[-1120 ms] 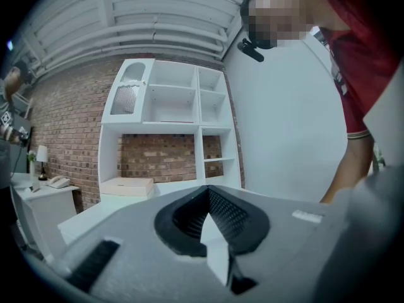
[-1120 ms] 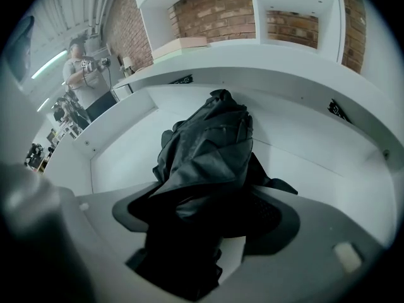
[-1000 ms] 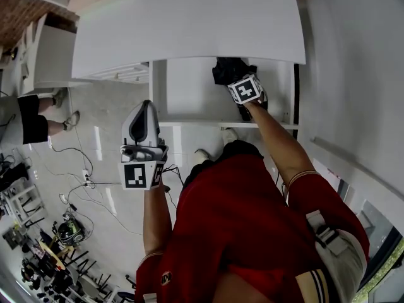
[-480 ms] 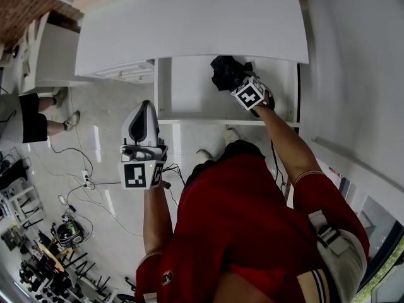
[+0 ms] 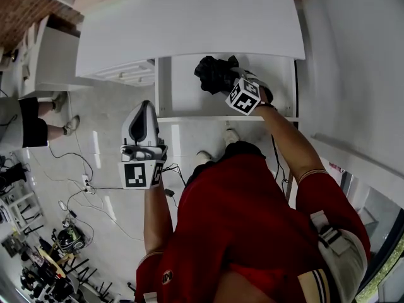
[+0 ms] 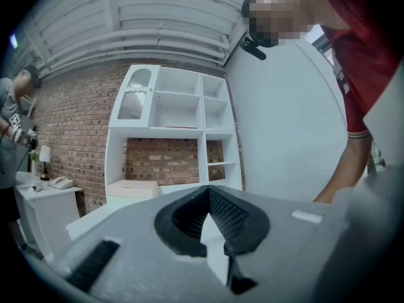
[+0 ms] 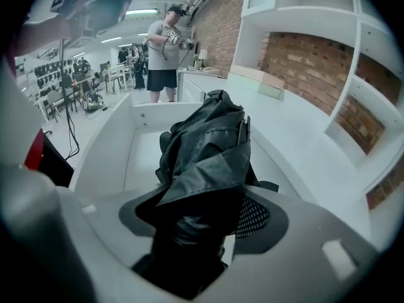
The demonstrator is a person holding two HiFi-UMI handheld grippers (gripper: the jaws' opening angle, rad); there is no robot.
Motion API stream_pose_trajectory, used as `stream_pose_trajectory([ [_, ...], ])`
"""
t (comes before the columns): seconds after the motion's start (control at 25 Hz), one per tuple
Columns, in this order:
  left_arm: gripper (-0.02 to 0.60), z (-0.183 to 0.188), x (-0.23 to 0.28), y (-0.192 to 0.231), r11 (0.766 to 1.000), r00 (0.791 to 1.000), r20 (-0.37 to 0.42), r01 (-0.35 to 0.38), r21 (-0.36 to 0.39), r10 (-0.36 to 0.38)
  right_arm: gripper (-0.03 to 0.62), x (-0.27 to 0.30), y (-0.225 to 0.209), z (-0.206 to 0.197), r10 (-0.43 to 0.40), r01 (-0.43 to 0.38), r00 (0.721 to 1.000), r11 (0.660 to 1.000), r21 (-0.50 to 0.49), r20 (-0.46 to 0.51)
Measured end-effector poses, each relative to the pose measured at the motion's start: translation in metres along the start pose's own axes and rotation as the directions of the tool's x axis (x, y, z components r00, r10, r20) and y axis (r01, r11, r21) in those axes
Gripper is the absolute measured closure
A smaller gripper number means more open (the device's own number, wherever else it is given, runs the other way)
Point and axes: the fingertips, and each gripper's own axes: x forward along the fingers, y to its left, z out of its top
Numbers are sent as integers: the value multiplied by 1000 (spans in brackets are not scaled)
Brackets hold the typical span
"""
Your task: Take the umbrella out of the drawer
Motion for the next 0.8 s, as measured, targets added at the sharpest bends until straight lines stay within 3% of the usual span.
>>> stream_pose_trajectory([
  [0.2, 577, 9, -8, -4, 1000, 999, 31, 24, 5, -24, 289, -32, 1, 31, -34, 34, 996, 999, 2, 79],
  [0.44, 577, 15, -15, -14, 998, 996, 62, 69, 0, -68, 289, -85, -2, 68, -91, 65, 972, 990, 127, 215],
  [0.64, 577, 25, -18, -24, 995, 991, 85, 104, 1, -104, 289, -138, -5, 93, -153, 42, 925, 951, 305, 348],
  [0.8, 577, 34, -24, -32, 993, 987, 104, 121, 5, -121, 289, -186, -2, 112, -213, 32, 871, 924, 382, 443],
])
